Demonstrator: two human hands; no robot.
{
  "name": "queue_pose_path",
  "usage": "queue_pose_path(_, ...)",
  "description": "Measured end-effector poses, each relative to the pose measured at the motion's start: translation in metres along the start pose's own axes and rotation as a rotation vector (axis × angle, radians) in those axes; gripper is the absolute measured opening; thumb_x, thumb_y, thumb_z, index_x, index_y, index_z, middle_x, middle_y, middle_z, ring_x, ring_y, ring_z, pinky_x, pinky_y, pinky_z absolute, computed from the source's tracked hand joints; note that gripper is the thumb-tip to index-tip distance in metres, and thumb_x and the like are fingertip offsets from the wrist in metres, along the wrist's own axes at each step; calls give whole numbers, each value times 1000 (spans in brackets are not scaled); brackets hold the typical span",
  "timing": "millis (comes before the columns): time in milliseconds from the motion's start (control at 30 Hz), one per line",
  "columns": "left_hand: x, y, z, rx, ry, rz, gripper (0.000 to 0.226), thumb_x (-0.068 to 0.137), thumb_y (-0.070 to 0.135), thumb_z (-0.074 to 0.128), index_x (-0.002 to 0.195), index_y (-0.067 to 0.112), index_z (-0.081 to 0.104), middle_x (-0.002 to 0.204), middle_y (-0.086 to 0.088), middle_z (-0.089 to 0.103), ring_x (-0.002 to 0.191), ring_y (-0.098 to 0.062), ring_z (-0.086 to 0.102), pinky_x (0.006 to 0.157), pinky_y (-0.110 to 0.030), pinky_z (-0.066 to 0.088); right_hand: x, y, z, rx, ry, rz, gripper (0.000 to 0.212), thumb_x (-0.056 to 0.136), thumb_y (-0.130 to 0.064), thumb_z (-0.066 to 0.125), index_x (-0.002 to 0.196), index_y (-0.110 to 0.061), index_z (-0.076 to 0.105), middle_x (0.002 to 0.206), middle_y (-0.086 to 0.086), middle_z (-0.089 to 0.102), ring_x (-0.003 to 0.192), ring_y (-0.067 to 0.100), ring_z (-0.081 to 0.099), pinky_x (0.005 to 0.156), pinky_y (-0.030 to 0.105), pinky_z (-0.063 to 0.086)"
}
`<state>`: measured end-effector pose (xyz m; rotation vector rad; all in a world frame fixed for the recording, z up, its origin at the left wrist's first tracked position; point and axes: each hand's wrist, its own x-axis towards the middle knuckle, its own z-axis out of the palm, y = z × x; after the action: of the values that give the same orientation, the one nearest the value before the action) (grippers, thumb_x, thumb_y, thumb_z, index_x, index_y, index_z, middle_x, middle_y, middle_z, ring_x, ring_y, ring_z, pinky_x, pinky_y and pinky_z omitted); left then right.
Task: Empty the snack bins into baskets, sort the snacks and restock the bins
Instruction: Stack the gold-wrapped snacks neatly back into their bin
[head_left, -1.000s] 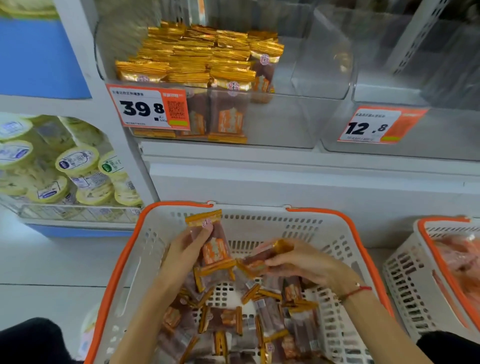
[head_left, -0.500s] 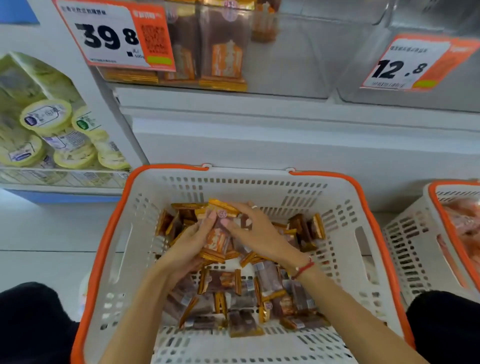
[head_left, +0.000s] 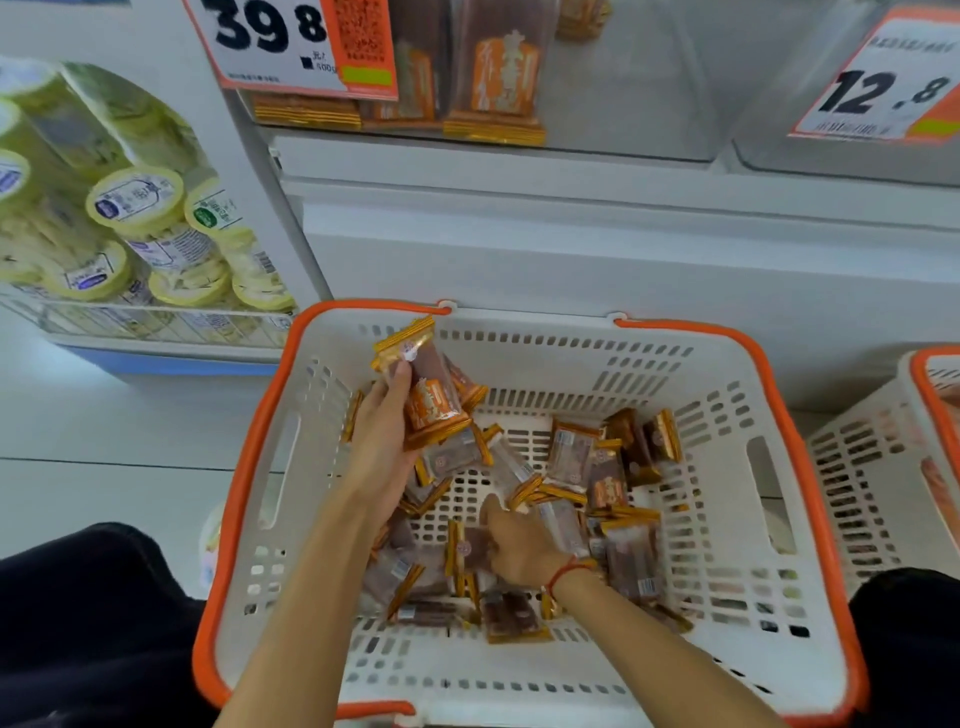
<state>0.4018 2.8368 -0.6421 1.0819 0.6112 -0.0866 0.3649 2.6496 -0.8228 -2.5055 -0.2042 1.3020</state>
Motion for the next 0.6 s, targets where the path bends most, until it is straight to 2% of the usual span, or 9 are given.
queue_pose_path(33,2,-2,-2,34,39,6,36,104,34,39,134,19,51,125,-6,65,109,-18,65,91,-36,52,-8,0,-13,150,42,-54,32,84,-35,68,107,-27,46,86,-2,57,75,18,60,67,31,46)
queue_pose_path(67,3,-5,-3,74,83,7,38,105,35,36,138,20,47,129,-7,62,110,-18,64,94,-37,51,-28,-14,-36,423,94,-51,34,91,-25,62,121,-11,56,79,-2,57,65,13,57,61,30,49)
queue_pose_path(100,3,-9,-4,134,130,9,41,105,36,34,143,21,41,135,-8,58,113,-19,61,97,-37,48,-48,-29,-62,604,125,-58,42,96,-17,55,116,-25,19,79,1,59,62,14,57,60,33,53)
queue_pose_path(133,2,-12,-3,220,173,21,45,106,37,30,147,21,34,140,-8,52,119,-21,57,100,-35,45,-65,-40,-86,781,204,-44,9,99,-13,49,96,-21,45,88,5,62,69,17,60,65,35,56)
queue_pose_path(200,-4,-17,1,417,230,49,53,106,40,25,154,17,18,151,-7,38,133,-24,43,104,-33,35,-79,-43,-119,882,276,-107,26,101,-10,47,127,-8,50,109,6,62,89,18,61,75,30,54)
queue_pose_path(300,-13,-19,13,502,206,65,61,106,40,21,155,15,-6,160,-7,21,144,-27,26,112,-36,24,-100,-62,-153,1224,221,-317,35,95,-6,56,130,-11,56,109,8,68,97,25,66,89,42,54)
queue_pose_path(367,-13,-18,23,452,171,67,64,104,46,22,155,18,-7,159,-4,20,143,-24,27,110,-34,29,-104,-80,-160,1203,321,-410,38,92,-11,64,129,-17,59,120,4,65,107,22,64,92,36,53)
queue_pose_path(467,-7,-24,32,266,75,25,92,84,80,31,154,21,14,147,1,39,126,-14,47,82,-19,49,-104,-105,-137,850,589,-421,40,93,-18,63,132,-23,57,122,-8,56,108,5,55,87,9,47)
queue_pose_path(600,-4,-33,30,296,85,42,77,94,58,41,151,12,18,141,1,43,119,-14,52,81,-19,49,-95,-100,-114,520,746,-431,37,100,-28,50,137,-27,53,116,-4,48,114,12,45,100,28,43)
